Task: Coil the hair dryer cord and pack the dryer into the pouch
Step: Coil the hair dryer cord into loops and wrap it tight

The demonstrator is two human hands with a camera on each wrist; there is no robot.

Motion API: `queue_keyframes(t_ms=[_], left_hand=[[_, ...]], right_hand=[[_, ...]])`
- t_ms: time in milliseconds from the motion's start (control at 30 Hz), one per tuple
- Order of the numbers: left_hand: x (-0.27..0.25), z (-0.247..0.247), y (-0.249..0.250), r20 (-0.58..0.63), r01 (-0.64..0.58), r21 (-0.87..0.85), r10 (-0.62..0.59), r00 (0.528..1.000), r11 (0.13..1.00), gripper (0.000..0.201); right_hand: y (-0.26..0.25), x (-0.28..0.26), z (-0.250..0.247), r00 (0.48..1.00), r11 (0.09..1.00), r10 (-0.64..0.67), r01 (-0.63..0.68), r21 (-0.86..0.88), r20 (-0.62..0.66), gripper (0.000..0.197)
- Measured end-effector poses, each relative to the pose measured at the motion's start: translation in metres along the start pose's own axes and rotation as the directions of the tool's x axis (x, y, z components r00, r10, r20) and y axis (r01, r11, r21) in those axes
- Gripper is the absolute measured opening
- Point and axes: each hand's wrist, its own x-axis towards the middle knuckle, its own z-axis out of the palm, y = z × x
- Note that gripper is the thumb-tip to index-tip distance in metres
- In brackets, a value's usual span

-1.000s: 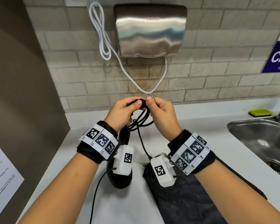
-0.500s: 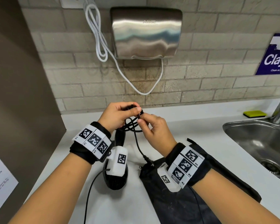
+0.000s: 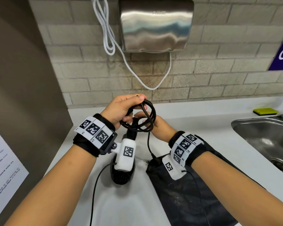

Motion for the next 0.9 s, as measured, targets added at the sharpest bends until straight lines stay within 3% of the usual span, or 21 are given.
queue_keyframes(t_ms=[67, 133, 233, 300, 367, 433, 500, 567, 600, 700, 800, 900], left_hand=[[0.001, -0.002, -0.001, 0.016, 0.0, 0.014, 0.0, 1.0, 1.0, 0.017], [0.001, -0.006, -0.002, 0.024, 0.006, 0.028, -0.007, 1.0, 1.0, 0.017], [0.002, -0.011, -0.003, 0.027, 0.013, 0.064, -0.014, 1.0, 0.998, 0.017], [0.002, -0.01, -0.003, 0.01, 0.006, 0.075, -0.007, 1.0, 0.997, 0.016], [0.002, -0.007, -0.001, -0.004, -0.008, 0.074, 0.009, 1.0, 0.997, 0.016], [0.001, -0.004, 0.0, -0.017, -0.026, 0.057, 0.027, 0.999, 0.998, 0.014], [0.002, -0.004, -0.001, -0.025, -0.036, 0.055, 0.038, 0.999, 0.998, 0.014], [0.003, -0.004, -0.003, -0.019, -0.036, 0.069, 0.038, 0.999, 0.997, 0.014], [0.003, -0.003, -0.003, -0.013, -0.033, 0.075, 0.035, 0.999, 0.997, 0.014], [0.004, -0.002, -0.005, -0.005, -0.048, 0.12, 0.049, 0.999, 0.992, 0.013], [0.005, -0.003, -0.007, -0.009, -0.079, 0.185, 0.082, 0.997, 0.98, 0.013], [0.005, -0.005, -0.009, -0.01, -0.094, 0.201, 0.098, 0.995, 0.975, 0.016]], right_hand=[[-0.001, 0.004, -0.005, 0.995, 0.998, 0.042, -0.045, -0.035, -0.087, 0.02], [-0.001, 0.011, -0.018, 0.971, 0.987, 0.103, -0.127, -0.101, -0.218, 0.02], [-0.012, 0.017, -0.045, 0.872, 0.967, 0.158, -0.233, -0.108, -0.464, 0.02], [-0.026, 0.018, -0.061, 0.826, 0.976, 0.116, -0.197, -0.09, -0.552, 0.019], [-0.039, 0.017, -0.069, 0.868, 0.979, 0.077, -0.158, -0.126, -0.491, 0.027], [-0.046, 0.011, -0.07, 0.951, 0.946, 0.059, -0.15, -0.288, -0.303, 0.047], [-0.049, 0.005, -0.069, 0.982, 0.811, 0.113, -0.178, -0.558, -0.149, 0.041], [-0.047, 0.001, -0.066, 0.975, 0.637, 0.182, -0.218, -0.739, -0.131, 0.034], [-0.045, 0.0, -0.064, 0.973, 0.592, 0.185, -0.221, -0.775, -0.137, 0.035], [-0.038, 0.003, -0.062, 0.98, 0.621, 0.105, -0.197, -0.759, -0.168, 0.024], [-0.034, 0.005, -0.063, 0.983, 0.72, 0.017, -0.14, -0.68, -0.185, 0.015], [-0.037, 0.0, -0.063, 0.99, 0.812, -0.044, -0.044, -0.583, -0.137, 0.032]])
